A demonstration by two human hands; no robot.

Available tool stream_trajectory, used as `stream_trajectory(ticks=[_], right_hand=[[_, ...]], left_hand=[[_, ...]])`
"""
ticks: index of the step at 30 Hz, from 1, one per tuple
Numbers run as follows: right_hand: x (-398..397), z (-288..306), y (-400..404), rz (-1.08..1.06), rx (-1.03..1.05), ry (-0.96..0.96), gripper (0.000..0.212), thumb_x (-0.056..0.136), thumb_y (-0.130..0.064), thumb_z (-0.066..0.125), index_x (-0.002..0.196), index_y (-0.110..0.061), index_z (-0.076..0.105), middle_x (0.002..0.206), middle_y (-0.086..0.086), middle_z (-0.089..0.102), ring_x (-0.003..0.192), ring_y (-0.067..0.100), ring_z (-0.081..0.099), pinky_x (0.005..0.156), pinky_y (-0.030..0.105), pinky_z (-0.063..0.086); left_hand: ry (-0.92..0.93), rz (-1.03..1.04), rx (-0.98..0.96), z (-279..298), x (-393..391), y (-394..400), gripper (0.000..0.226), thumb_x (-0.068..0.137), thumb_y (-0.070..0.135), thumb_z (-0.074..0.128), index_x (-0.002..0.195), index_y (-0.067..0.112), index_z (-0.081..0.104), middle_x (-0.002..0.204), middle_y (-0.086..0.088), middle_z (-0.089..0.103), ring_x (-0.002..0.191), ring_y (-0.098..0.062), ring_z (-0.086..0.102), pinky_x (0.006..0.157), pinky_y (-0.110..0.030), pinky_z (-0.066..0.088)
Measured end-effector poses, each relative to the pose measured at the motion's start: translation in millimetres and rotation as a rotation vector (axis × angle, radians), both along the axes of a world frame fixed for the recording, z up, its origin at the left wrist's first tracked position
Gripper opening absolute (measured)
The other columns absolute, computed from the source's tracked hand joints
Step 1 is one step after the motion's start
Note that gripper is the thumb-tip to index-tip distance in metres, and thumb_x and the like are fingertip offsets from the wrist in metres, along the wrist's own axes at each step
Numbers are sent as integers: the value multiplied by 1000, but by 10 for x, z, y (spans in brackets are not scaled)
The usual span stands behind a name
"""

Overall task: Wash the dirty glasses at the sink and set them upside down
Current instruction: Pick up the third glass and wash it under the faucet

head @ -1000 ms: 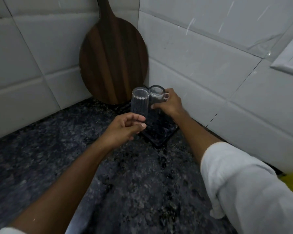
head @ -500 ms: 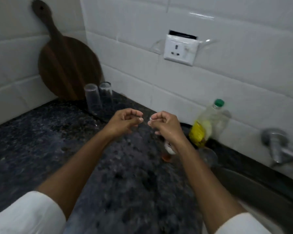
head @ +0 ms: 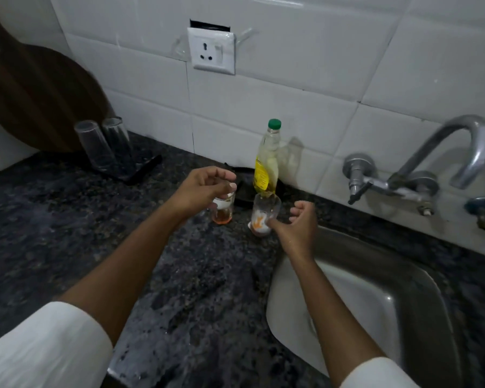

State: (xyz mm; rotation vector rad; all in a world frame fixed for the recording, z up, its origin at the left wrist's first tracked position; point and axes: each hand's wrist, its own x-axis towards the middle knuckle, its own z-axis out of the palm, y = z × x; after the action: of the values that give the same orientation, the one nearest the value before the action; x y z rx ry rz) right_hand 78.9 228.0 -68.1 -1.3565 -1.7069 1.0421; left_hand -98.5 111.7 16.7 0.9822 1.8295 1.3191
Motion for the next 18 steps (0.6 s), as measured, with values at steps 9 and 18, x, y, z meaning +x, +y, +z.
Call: stream_trajectory(ticks=[9,18], right_hand=[[-505,-474,135,-48,-31,-70,62,60,-33,90,109,-11,60,107,6,66,101,24,62,72,25,38],[760,-116,12,-276,117,-52,47,54,-36,92,91,-24,66,79,-11,64,77,12,64,70,30,53]], left_hand=[[-44,-82,36,-112,-69,403,15,91,15,67,106,18,68,104,-13,74,83,-16,65,74,-33,51],[-148,-203,53,-353,892,1436,13,96,30,60,86,23,66,81,1,68,66,-10,58,62,-26,46]])
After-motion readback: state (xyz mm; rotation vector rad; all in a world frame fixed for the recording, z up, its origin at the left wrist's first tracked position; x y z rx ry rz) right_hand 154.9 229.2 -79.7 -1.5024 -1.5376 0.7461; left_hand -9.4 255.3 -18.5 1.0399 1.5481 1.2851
